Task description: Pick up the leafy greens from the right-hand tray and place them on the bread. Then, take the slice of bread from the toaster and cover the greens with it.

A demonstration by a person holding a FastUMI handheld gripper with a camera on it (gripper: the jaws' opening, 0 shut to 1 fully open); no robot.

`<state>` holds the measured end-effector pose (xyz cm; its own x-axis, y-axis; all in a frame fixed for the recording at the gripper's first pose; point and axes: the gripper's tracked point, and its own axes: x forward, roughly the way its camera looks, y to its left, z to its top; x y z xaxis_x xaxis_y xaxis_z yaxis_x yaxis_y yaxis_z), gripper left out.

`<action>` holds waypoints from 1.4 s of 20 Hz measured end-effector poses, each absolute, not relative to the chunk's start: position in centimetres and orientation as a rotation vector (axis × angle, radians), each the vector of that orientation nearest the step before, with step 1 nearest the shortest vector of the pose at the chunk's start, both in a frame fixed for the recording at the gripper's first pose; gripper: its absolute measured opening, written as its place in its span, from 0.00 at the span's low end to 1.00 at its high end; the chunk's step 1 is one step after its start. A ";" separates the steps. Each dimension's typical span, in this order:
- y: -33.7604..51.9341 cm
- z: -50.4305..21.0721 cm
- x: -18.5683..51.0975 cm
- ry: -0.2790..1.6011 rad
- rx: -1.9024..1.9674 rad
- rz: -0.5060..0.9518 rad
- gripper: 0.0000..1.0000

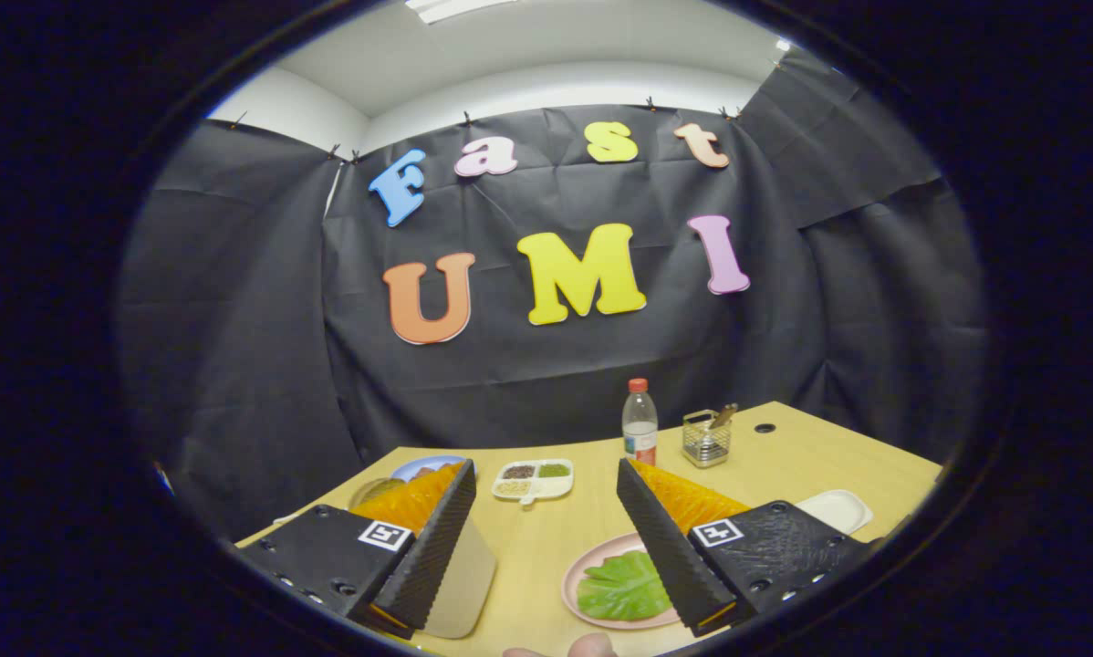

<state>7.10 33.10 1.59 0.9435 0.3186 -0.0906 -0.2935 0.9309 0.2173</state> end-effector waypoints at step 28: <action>47.1 -4.0 7.9 0.354 0.143 0.407 0.08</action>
<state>7.89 47.12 -4.02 0.8583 0.4107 -0.3076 -0.3614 0.9094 0.2059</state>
